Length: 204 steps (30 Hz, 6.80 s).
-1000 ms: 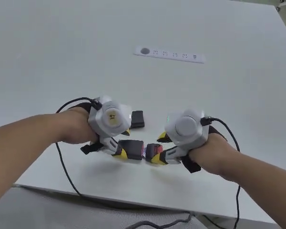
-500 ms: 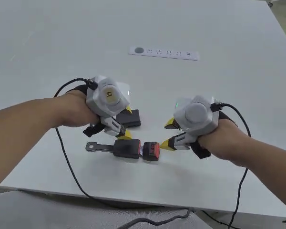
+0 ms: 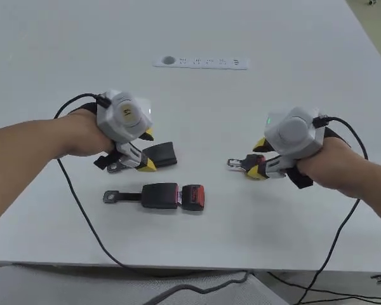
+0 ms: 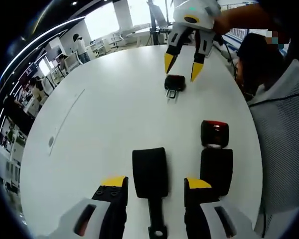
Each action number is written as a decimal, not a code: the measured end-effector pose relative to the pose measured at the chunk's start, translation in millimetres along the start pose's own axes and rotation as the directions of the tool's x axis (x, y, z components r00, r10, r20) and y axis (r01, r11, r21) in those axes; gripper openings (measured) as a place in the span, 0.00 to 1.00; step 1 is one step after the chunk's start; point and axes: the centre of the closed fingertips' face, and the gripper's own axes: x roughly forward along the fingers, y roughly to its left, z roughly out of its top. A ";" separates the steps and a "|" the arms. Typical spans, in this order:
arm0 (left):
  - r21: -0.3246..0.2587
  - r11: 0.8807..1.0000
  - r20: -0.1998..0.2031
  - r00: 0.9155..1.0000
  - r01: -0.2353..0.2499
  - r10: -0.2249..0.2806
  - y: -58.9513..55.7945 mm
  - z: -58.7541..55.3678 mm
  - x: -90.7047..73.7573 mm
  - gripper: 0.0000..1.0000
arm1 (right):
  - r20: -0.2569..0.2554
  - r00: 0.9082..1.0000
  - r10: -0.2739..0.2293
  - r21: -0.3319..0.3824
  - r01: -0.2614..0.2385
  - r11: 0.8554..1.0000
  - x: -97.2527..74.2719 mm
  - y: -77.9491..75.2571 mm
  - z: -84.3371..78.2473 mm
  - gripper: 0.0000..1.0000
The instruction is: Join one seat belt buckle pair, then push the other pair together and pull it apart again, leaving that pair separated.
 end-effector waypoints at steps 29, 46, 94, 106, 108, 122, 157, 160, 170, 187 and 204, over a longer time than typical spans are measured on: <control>0.089 0.989 -0.092 0.990 0.118 -0.110 0.4 -12.0 28.0 0.34 | -0.078 0.985 0.155 -0.054 -0.159 0.986 26.2 0.8 -20.5 0.32; 0.115 0.984 -0.102 0.987 0.133 -0.122 -0.6 -14.6 30.9 0.34 | -0.112 0.976 0.187 -0.076 -0.196 0.978 31.7 1.5 -19.4 0.32; 0.112 0.988 -0.127 0.988 0.106 -0.092 -3.3 -14.6 31.0 0.33 | -0.051 0.981 0.186 -0.170 -0.192 0.967 82.3 38.5 85.1 0.31; 0.126 0.986 -0.122 0.988 0.107 -0.091 -3.6 -14.1 30.5 0.33 | -0.010 0.981 0.193 -0.184 -0.192 0.964 86.8 35.2 95.7 0.31; 0.123 0.987 -0.112 0.989 0.107 -0.093 -3.6 -13.7 30.1 0.33 | -0.008 0.980 0.199 -0.177 -0.197 0.964 90.3 34.8 95.7 0.31; 0.121 0.987 -0.085 0.992 0.105 -0.095 -6.0 -12.8 29.7 0.32 | 0.006 0.977 0.211 -0.164 -0.207 0.964 89.1 37.7 101.2 0.29; 0.106 0.989 -0.056 0.994 0.102 -0.096 -6.5 -11.7 29.1 0.31 | 0.047 0.973 0.224 -0.162 -0.214 0.963 99.9 41.2 114.8 0.29; 0.104 0.989 -0.053 0.994 0.102 -0.097 -7.0 -10.9 28.6 0.31 | 0.046 0.973 0.225 -0.163 -0.215 0.963 97.0 40.4 114.6 0.29; 0.100 0.990 -0.059 0.994 0.100 -0.095 -5.9 -12.4 29.0 0.31 | 0.044 0.973 0.228 -0.167 -0.218 0.962 95.4 45.6 115.1 0.29; 0.097 0.990 -0.062 0.994 0.100 -0.094 -4.7 -13.0 29.6 0.32 | 0.021 0.975 0.219 -0.154 -0.214 0.965 89.3 41.9 102.3 0.30; 0.114 0.988 -0.073 0.993 0.105 -0.097 -6.3 -11.8 29.4 0.32 | 0.016 0.979 0.204 -0.120 -0.201 0.972 79.0 31.0 75.0 0.31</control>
